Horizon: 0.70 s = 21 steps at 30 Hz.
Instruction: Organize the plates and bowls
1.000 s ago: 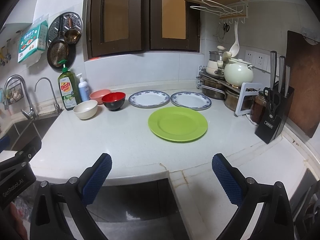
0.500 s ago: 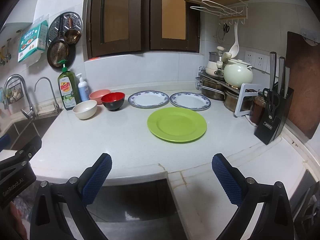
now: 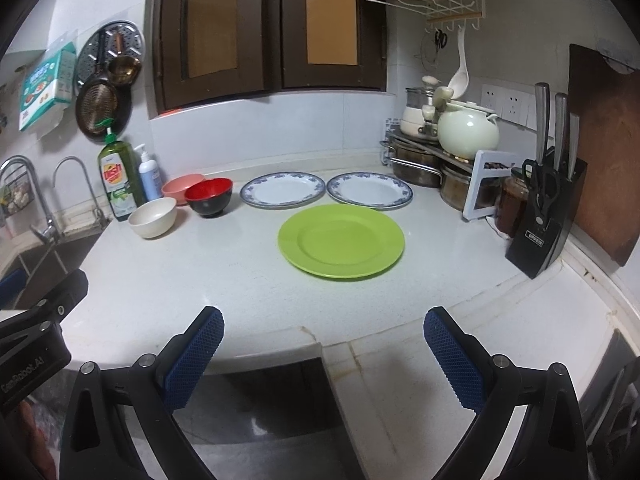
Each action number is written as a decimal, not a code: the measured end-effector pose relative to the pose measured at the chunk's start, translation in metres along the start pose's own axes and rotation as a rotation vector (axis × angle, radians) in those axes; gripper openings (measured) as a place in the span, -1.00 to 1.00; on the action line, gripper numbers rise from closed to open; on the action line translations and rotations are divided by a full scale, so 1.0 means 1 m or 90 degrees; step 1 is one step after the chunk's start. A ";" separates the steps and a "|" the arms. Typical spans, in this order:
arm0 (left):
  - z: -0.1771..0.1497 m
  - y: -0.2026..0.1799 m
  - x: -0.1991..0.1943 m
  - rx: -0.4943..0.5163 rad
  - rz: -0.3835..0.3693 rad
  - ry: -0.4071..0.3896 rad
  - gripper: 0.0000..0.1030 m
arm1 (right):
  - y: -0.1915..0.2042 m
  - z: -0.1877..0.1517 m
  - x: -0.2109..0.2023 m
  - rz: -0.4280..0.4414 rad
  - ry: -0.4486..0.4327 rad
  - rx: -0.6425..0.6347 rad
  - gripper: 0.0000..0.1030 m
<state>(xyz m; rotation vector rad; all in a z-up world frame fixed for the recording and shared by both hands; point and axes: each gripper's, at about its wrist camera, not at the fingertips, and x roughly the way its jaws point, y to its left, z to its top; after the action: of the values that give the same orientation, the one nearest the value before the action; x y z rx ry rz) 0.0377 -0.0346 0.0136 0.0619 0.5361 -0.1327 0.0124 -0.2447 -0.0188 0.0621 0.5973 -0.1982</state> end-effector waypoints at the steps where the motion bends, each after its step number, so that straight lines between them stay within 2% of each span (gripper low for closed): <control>1: 0.004 0.000 0.006 0.005 -0.005 -0.004 1.00 | 0.001 0.003 0.003 -0.004 0.000 0.001 0.97; 5: 0.023 0.000 0.035 0.039 -0.040 -0.023 1.00 | 0.008 0.014 0.021 -0.031 -0.006 0.010 0.97; 11: 0.055 0.002 0.082 0.088 -0.105 -0.032 1.00 | 0.019 0.035 0.060 -0.067 0.007 0.064 0.97; 16: 0.076 -0.005 0.117 0.103 -0.146 -0.028 1.00 | 0.024 0.048 0.086 -0.120 0.013 0.093 0.97; 21: 0.088 -0.026 0.154 0.106 -0.170 -0.004 1.00 | 0.019 0.061 0.108 -0.155 0.018 0.099 0.97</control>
<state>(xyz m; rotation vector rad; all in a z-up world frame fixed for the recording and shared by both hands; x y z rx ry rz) 0.2098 -0.0856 0.0093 0.1527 0.5249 -0.4383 0.1379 -0.2511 -0.0294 0.1431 0.6167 -0.4811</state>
